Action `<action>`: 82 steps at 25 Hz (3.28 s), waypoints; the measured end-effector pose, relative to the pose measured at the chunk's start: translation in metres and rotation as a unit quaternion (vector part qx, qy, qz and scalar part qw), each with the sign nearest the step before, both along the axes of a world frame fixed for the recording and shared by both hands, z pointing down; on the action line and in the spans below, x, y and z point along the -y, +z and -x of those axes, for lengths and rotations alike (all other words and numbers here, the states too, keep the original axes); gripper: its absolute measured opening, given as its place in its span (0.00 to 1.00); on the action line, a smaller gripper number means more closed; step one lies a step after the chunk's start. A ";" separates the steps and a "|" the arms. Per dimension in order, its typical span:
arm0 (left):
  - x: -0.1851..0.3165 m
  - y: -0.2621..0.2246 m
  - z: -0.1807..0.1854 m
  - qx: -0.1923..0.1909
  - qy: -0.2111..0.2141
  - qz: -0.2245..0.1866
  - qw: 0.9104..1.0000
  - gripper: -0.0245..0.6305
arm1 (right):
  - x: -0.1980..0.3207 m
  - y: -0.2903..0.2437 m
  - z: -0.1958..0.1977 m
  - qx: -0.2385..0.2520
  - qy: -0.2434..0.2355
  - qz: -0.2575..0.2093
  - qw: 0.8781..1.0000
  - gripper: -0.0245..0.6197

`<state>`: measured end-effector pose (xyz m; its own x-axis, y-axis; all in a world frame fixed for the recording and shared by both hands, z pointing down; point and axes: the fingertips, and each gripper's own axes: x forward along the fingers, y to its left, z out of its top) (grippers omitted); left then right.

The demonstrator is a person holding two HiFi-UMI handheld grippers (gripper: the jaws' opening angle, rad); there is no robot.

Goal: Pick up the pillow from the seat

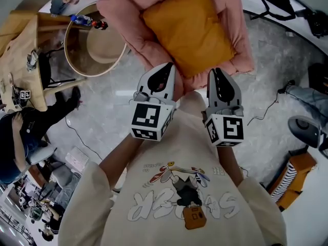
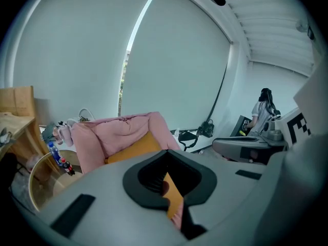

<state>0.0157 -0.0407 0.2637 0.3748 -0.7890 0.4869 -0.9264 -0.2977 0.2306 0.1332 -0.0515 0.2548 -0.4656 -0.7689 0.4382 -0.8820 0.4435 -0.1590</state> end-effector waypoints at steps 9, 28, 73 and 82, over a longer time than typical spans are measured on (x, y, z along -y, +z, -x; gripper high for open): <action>0.043 0.041 0.024 0.008 0.003 0.028 1.000 0.07 | 0.031 0.035 0.011 -0.010 0.015 0.034 0.999 0.20; 0.101 0.143 0.056 -0.027 -0.023 0.093 0.995 0.33 | 0.084 0.108 0.044 -0.030 0.003 0.074 0.997 0.21; 0.195 0.367 0.070 -0.011 -0.121 0.160 0.980 0.89 | 0.124 0.233 0.052 -0.064 0.009 0.151 0.986 0.21; 0.205 0.372 0.071 -0.004 -0.108 0.148 0.983 0.81 | 0.117 0.241 0.042 -0.070 0.027 0.166 0.983 0.21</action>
